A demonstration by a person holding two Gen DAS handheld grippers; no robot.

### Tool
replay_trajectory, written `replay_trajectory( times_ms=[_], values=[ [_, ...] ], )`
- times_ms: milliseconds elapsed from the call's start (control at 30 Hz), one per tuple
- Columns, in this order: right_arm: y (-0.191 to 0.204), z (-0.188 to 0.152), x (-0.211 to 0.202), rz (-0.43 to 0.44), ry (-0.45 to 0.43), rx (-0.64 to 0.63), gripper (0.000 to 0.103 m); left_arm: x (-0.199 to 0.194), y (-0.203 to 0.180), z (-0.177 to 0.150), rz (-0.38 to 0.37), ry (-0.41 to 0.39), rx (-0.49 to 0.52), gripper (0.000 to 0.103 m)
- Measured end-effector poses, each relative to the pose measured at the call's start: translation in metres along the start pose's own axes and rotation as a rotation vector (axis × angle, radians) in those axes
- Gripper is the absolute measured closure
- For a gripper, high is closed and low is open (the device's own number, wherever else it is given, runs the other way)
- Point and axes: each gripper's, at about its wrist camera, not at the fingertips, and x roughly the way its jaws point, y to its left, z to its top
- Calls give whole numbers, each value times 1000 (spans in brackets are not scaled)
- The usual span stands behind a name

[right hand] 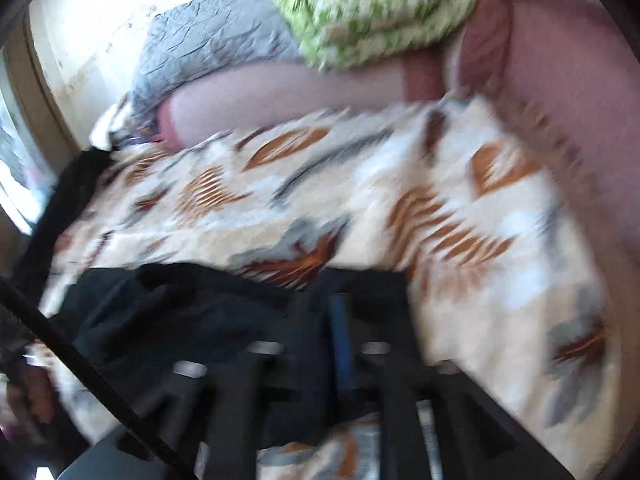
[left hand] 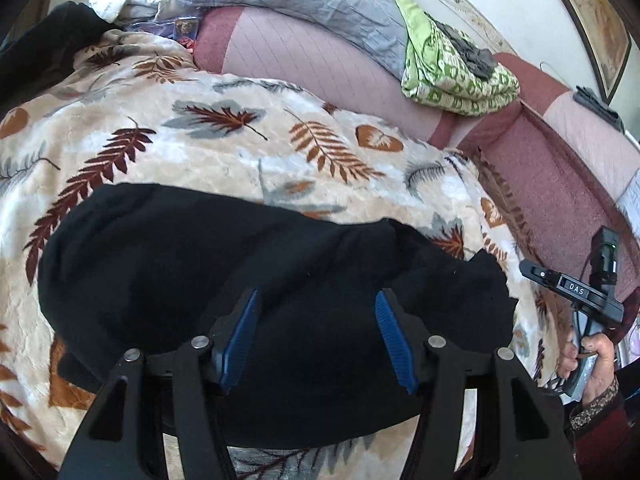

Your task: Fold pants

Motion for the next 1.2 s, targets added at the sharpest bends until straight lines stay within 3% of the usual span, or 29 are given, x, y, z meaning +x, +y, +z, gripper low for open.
replay_trajectory(
  times_ms=[33,167,200,233,300,467,600,667,700,767,833,967,1067,1133,1200],
  values=[
    [0,-3,8,8,7,-3,46,1,-1,-1,2,2,6,44],
    [5,-13,33,35,34,-13,47,4,-1,-4,10,-9,31,44],
    [8,-15,42,43,52,-16,59,4,-1,-4,20,-14,36,44],
    [10,-17,47,39,75,-23,84,4,0,-4,28,-17,37,44],
    [18,-21,52,-5,102,-62,85,6,2,-3,28,-15,28,44],
    [27,-9,15,-77,-12,-102,87,12,2,-1,52,-11,32,44],
    [12,4,6,-181,-29,-84,87,21,3,-5,60,11,38,44],
    [-1,4,12,-217,-2,-50,82,27,5,-9,68,29,40,44],
    [-5,4,16,-217,18,-43,71,29,7,-11,73,38,38,44],
    [-16,3,18,-190,12,-14,66,31,9,-14,72,45,34,44],
    [-41,2,8,-117,-48,115,55,30,9,-15,72,38,43,43],
    [-73,8,13,-64,-67,248,55,32,5,-19,74,25,56,39],
    [-88,15,44,70,-15,304,45,33,1,-22,92,17,87,38],
    [-88,16,64,93,20,304,33,32,1,-23,95,13,101,38],
    [-83,15,80,94,62,282,32,31,1,-23,91,10,108,37]
  ],
)
